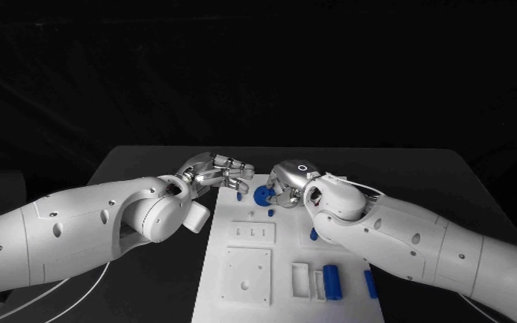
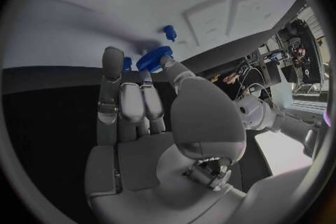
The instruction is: Assemble the parts on the task board
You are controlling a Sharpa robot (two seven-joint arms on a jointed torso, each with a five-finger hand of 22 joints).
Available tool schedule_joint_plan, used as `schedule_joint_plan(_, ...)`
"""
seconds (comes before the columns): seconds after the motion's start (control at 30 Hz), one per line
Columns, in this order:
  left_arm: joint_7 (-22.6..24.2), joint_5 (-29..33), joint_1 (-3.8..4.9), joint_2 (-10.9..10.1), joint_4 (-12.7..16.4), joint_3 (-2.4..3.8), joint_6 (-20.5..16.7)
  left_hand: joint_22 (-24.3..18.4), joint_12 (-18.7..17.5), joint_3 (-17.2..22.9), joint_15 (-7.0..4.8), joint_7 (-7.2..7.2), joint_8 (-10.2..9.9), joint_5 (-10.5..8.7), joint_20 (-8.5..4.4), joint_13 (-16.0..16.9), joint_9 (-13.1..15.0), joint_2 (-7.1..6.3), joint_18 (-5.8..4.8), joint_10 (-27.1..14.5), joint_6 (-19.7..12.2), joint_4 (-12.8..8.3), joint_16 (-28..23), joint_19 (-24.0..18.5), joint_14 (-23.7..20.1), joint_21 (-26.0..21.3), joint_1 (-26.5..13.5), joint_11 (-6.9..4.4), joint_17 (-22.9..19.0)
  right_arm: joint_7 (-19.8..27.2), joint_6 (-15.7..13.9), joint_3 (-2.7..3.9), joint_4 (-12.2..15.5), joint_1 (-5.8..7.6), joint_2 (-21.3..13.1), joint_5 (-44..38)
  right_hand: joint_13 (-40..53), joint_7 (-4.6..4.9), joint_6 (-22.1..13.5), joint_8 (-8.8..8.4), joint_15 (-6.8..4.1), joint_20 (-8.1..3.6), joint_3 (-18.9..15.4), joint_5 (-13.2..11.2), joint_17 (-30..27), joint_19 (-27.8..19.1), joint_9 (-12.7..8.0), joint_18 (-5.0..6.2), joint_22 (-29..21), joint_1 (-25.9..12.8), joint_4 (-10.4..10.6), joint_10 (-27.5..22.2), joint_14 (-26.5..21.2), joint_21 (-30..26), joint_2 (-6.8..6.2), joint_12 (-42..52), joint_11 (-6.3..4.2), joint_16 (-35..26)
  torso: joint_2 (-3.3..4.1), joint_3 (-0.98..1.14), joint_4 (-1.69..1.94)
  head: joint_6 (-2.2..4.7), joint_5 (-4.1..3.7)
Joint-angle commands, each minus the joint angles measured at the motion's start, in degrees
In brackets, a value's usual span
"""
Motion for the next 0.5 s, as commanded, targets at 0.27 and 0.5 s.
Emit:
schedule_joint_plan(0.27, 0.4, -0.13, 0.09, 0.22, 0.19, 0.06, 0.37, -0.16, -0.12, -0.29, 0.14, 0.03, 0.05, -0.41, 0.08, 0.0, -0.09, -0.2, -0.2, -0.35, -0.38, -0.06, -0.39, 0.49, 0.44, -0.4, -0.07, 0.07, 0.04, -2.72, -1.82, -0.53, -2.22, -0.18, 1.19, -1.77, -0.59, 0.35, -0.95, 0.26, 0.13, 0.22, 0.49, -0.37, -0.44, 1.66, -0.05, 0.59, 0.11, -0.01, -0.36, -0.42, -0.08, -0.77, -1.04, -0.91, 0.08, -0.62, -0.01, 0.08, -0.05, 0.15, -0.08)
schedule_joint_plan(0.5, 0.38, -0.13, 0.1, 0.21, 0.16, 0.06, 0.43, -0.16, -0.12, -0.29, 0.14, 0.03, 0.05, -0.41, 0.08, 0.0, -0.09, -0.2, -0.2, -0.35, -0.38, -0.06, -0.39, 0.49, 0.44, -0.4, -0.07, 0.07, 0.04, -5.22, -3.26, -0.66, -2.41, -0.3, 1.19, -2.4, -0.86, 0.36, -1.0, 0.28, 0.16, 0.26, 1.15, -0.56, -0.52, 1.78, -0.04, 0.63, 0.21, -0.08, -0.27, -0.52, -0.05, -1.08, -1.35, -1.1, 0.06, -0.76, -0.05, 0.07, -0.09, 0.18, -0.28)
